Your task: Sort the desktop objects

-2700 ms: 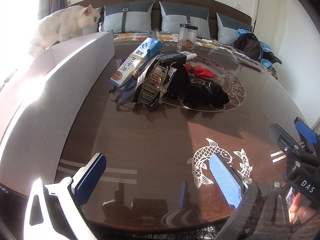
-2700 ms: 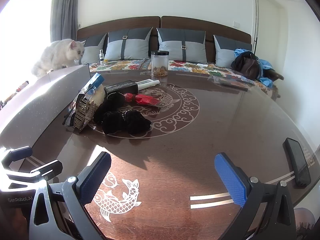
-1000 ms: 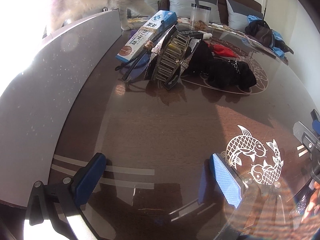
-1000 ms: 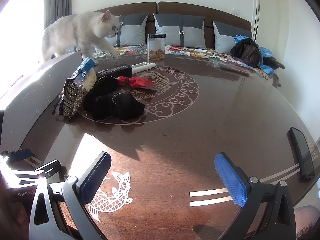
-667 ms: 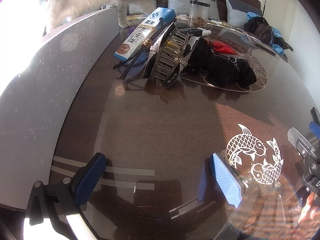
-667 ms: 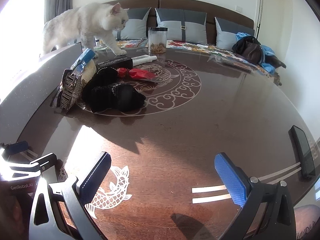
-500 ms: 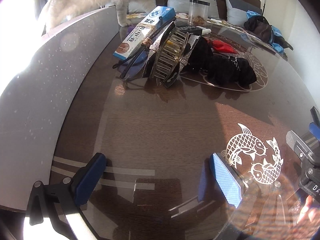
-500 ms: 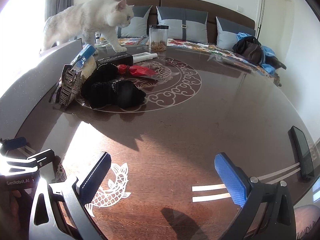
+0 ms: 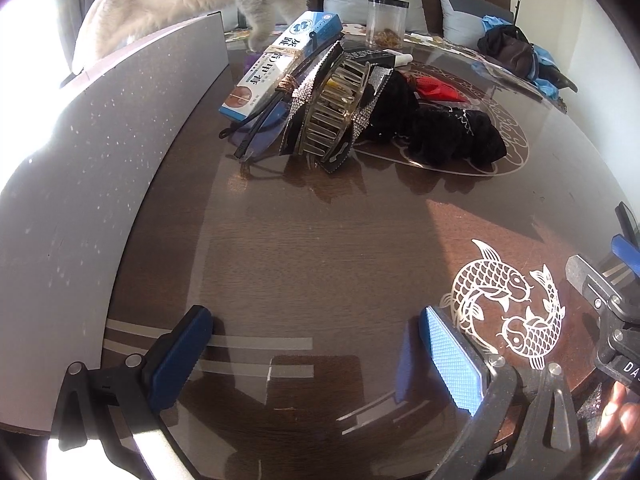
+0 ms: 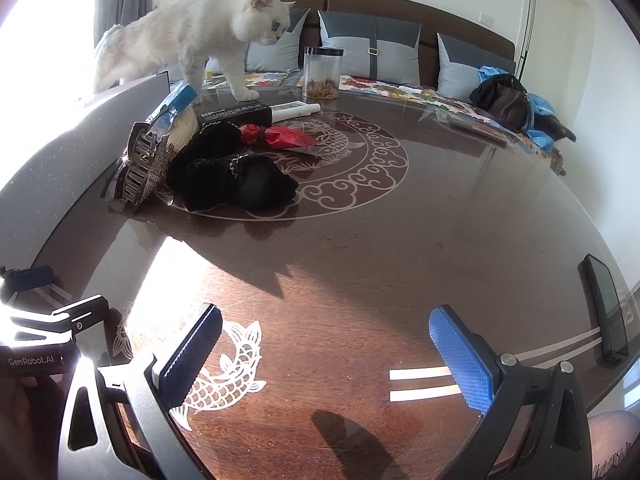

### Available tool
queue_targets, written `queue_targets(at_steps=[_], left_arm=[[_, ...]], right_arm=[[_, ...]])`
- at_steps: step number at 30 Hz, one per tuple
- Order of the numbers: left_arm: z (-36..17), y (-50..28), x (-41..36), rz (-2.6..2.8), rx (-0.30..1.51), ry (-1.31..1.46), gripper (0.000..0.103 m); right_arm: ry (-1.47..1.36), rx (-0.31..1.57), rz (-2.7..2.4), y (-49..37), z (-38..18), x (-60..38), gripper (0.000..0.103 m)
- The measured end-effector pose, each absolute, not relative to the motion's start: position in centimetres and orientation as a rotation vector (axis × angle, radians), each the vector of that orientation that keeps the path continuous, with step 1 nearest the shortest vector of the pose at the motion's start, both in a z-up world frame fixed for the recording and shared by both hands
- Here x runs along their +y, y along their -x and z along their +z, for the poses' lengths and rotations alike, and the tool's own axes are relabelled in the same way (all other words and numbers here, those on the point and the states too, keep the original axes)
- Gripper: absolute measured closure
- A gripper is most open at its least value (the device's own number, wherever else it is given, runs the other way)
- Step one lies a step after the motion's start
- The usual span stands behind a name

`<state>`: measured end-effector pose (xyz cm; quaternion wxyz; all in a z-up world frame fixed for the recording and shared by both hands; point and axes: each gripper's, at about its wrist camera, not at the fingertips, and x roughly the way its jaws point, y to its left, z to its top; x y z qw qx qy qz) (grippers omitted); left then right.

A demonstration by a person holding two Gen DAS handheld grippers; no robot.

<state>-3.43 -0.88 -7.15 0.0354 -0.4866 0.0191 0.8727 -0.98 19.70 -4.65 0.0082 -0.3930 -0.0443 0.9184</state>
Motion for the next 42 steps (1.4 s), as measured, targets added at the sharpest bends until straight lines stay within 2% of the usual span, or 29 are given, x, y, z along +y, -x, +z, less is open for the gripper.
queue_targets(at_steps=[7,13,15,20,24,26,30,36,37,42], left_arm=[[-7.2,3.5,-0.9,2.666,0.070,1.489,0.000],[-7.1,3.5,-1.0,2.652,0.082,1.482,0.000],[-7.1,3.5,-1.1,2.648,0.087,1.478,0.000],[-7.1,3.5,-1.2,2.640,0.096,1.469,0.000],[-7.1,3.5,-1.2,2.641,0.098,1.463,0.000],[-7.0,3.5,-1.2,2.638,0.100,1.461,0.000],[-7.0,3.7,-1.2,2.634,0.098,1.473,0.000],[-7.0,3.9,-1.1,2.651,0.080,1.485,0.000],[-7.1,4.0,-1.1,2.651,0.080,1.485,0.000],[-7.1,3.9,-1.2,2.656,0.078,1.478,0.000]], right_arm=[[1.242,-0.104,2.912,1.4,-4.2,19.7,0.000],[1.246,-0.179,3.001,5.8,-2.5,19.1,0.000],[1.320,-0.285,3.052,8.4,-2.3,18.0,0.000],[1.562,-0.747,3.132,13.4,-3.0,13.7,0.000],[1.621,-0.989,3.115,15.5,-3.9,10.8,0.000],[1.676,-1.046,3.090,16.2,-4.8,10.0,0.000],[1.826,-1.006,3.049,17.1,-6.2,10.0,0.002],[1.907,-0.747,3.082,15.4,-5.9,12.0,0.044],[1.896,-0.705,3.088,14.8,-5.8,12.4,0.057],[1.770,-0.465,3.062,11.3,-5.4,15.7,0.057]])
